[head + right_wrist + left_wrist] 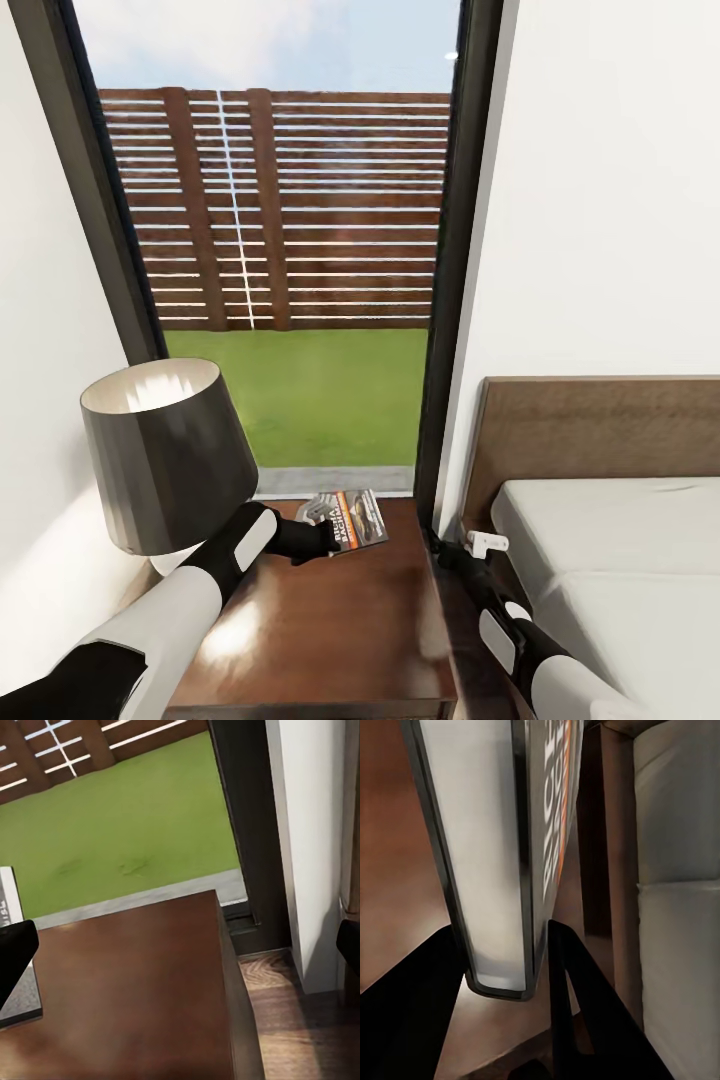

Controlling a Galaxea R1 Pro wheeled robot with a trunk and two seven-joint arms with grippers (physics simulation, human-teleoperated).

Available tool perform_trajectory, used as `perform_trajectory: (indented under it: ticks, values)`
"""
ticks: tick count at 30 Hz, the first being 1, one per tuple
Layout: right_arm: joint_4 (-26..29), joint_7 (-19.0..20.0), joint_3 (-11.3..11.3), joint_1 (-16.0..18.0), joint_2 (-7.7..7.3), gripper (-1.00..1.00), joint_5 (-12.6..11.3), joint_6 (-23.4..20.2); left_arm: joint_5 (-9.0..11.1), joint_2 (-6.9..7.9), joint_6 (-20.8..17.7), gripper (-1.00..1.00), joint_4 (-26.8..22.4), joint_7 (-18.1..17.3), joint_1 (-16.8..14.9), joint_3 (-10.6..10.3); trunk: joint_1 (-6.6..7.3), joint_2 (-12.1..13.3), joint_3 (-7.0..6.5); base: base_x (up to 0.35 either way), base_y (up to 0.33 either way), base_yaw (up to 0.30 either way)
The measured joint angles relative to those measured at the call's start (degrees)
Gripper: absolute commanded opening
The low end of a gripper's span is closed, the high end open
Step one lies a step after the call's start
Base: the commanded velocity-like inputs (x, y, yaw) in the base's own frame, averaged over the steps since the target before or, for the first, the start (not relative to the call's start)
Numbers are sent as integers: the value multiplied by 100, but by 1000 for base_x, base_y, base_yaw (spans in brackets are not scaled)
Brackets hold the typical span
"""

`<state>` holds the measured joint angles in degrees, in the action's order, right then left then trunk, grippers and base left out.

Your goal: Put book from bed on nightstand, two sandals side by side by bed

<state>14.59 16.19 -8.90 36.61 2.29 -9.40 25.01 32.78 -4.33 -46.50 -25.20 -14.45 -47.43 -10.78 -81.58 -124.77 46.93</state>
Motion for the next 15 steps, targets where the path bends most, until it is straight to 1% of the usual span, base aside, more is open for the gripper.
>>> perform_trajectory:
  ticks: [15]
  values:
    - [-1, 0, -2, 0, -4, 100, 0, 0, -1, -1, 0, -100, 0, 1, 0, 0, 0, 0, 0, 0, 0, 0]
